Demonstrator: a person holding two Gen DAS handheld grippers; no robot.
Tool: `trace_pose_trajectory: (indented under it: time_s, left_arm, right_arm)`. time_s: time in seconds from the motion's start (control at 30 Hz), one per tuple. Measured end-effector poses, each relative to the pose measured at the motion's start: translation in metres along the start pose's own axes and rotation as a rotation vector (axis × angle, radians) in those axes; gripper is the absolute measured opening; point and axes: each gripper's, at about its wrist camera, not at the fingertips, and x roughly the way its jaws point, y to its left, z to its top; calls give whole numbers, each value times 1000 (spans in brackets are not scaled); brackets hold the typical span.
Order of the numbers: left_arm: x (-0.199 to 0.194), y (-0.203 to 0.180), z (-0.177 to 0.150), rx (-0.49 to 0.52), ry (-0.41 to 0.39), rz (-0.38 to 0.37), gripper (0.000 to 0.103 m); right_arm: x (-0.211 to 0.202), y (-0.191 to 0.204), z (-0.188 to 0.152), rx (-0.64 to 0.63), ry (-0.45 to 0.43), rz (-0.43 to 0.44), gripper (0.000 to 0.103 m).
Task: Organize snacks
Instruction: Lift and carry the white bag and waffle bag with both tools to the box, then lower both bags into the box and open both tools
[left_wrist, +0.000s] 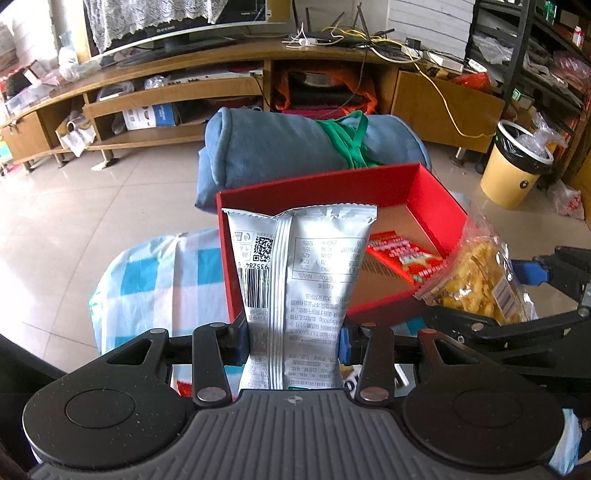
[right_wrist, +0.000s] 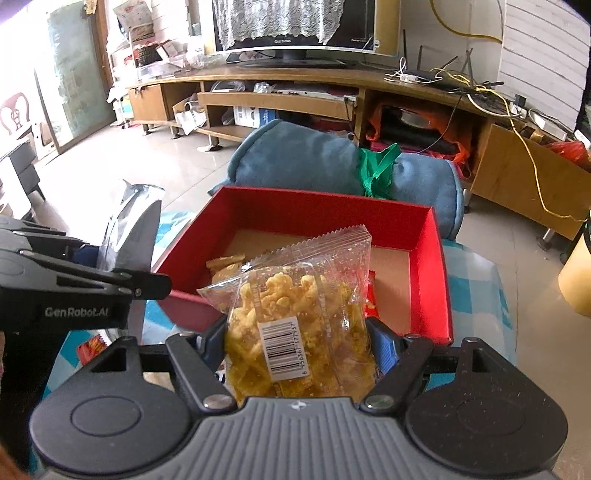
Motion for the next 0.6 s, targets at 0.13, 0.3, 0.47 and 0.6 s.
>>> trace_pose_trajectory:
  time_s: [0.13, 0.3, 0.47, 0.6]
  left_arm:
    - [6, -1, 9, -5, -7, 1, 50]
    - [16, -2, 23, -13, -22, 6, 50]
    - [29, -1, 38, -31, -29, 9, 50]
    - [42, -3, 46, -34, -21, 12, 50]
  right_arm:
    - [6, -6, 8, 11, -9, -13, 75]
    - [19, -19, 18, 42, -21, -32, 75]
    - [28, -30, 34, 66, -49, -49, 75]
    - [38, -37, 45, 79, -67, -55, 75]
